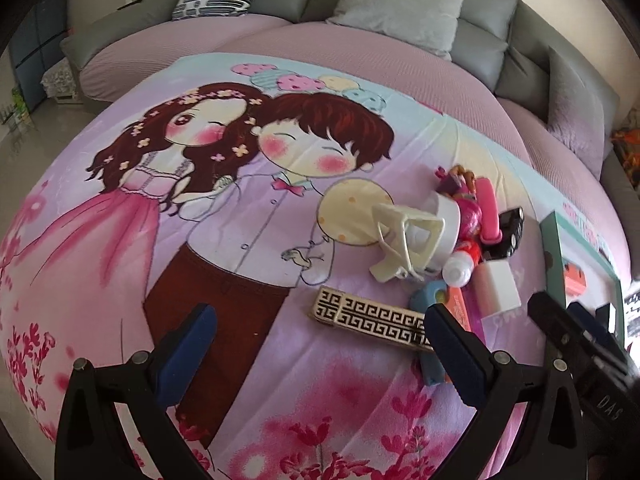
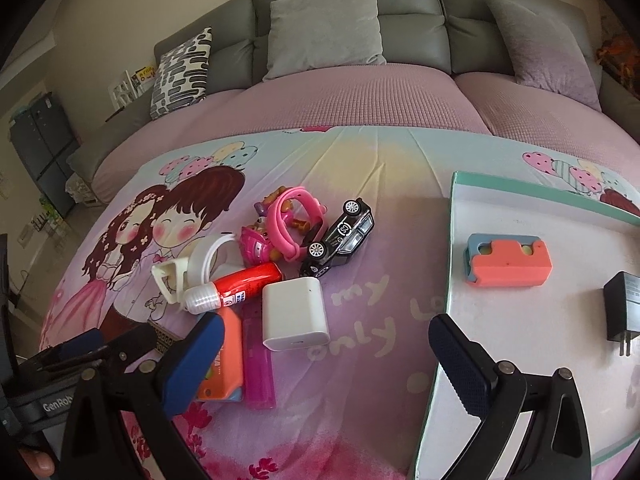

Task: Organize rigid objects
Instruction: 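Move both grippers back toward the pile of items, then grasp the gold patterned bar with the left gripper while the right gripper grasps the orange box cutter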

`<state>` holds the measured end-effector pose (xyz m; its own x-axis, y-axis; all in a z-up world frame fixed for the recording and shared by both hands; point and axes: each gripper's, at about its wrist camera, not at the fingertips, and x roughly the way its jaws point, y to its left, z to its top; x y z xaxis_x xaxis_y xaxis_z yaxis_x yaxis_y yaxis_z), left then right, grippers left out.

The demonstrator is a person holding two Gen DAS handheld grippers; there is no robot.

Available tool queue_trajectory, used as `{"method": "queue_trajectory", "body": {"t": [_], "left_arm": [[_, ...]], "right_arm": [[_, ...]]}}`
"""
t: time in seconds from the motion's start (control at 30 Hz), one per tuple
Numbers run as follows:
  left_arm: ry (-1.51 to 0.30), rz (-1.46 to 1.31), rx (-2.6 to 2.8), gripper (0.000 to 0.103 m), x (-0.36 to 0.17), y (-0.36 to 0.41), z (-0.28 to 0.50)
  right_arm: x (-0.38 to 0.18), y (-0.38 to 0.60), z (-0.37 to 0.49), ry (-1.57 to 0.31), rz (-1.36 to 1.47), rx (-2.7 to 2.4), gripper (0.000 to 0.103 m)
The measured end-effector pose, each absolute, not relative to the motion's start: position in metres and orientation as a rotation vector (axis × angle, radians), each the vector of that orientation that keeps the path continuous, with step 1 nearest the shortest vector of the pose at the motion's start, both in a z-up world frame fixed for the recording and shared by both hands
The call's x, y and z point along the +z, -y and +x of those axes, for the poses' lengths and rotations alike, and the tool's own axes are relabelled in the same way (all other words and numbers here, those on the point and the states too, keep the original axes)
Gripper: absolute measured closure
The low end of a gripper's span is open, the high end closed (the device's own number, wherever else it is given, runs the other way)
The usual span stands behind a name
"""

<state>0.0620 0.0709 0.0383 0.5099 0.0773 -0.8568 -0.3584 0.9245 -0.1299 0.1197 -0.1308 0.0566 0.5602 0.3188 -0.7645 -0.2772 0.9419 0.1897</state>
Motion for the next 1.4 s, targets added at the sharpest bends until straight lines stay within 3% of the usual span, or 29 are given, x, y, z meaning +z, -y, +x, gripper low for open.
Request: {"method": "queue_trajectory", "body": {"t": [0.9,1.0,1.07,1.4], "left_arm": [[-1.002,-0.306,0.1,0.002,0.015,-0.062,0.077],[-0.994,-0.314,0.089,0.008,0.015,-0.064,0.076],[-0.981,-0.326,0.066,0.02,0.017,-0.064,0.076],[-0.983,-0.352,0.071,0.02,0.019,-0.066,0.075]], "right_arm": [[0.053,0.141,0.124,-0.932,0.108,0.315,0.0],[0.052,0.14,0.124,-0.935,0.105,0.311,0.0],[0.051,0.14,0.124,-0.935,0.105,0.31,0.0],[0.05,0.139,0.124,-0.934,0.1,0.308,0.0]]}}
